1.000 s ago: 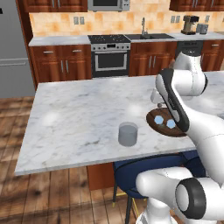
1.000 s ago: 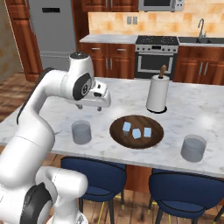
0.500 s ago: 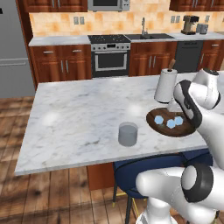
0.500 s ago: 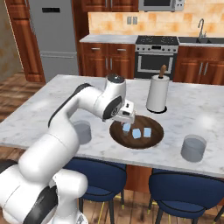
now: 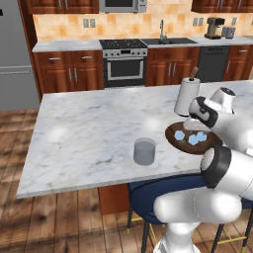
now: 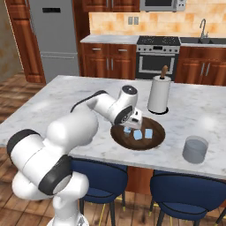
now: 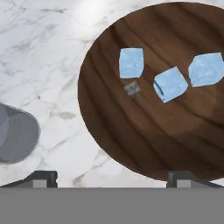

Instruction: There are four ice cubes in the ice bowl. Place two ice cubes in each glass of water.

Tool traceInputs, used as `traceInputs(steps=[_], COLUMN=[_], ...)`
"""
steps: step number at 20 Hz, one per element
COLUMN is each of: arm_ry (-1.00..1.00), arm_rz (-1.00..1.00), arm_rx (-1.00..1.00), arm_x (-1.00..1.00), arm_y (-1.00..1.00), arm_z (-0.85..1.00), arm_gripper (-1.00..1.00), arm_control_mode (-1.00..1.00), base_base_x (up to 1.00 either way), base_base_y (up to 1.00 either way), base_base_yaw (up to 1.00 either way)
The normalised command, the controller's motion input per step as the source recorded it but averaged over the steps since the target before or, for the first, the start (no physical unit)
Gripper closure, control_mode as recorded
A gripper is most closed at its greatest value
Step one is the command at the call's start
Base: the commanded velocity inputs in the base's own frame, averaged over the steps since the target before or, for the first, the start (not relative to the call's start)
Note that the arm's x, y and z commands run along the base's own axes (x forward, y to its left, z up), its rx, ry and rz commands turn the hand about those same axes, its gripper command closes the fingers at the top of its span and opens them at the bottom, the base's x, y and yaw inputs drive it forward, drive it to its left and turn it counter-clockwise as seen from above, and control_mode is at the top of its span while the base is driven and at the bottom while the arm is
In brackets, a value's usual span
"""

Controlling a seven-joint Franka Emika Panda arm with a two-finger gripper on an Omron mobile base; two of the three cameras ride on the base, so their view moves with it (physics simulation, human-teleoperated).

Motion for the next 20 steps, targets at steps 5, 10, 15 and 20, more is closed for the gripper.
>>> traceInputs(steps=[5,10,15,20], arm_ry=[0.01,0.0,0.0,0.01], arm_rz=[0.01,0.0,0.0,0.0], arm_rx=[0.04,0.05,0.03,0.03], arm_x=[0.56,0.38,0.32,0.33], arm_y=[-0.05,-0.05,0.0,-0.04], arm_z=[-0.42,-0.2,-0.33,-0.28], arm_gripper=[-1.0,-1.0,-1.0,-1.0], arm_control_mode=[-1.0,-1.0,-1.0,-1.0], base_base_x=[0.0,0.0,0.0,0.0], base_base_y=[0.0,0.0,0.0,0.0], base_base_yaw=[0.0,0.0,0.0,0.0])
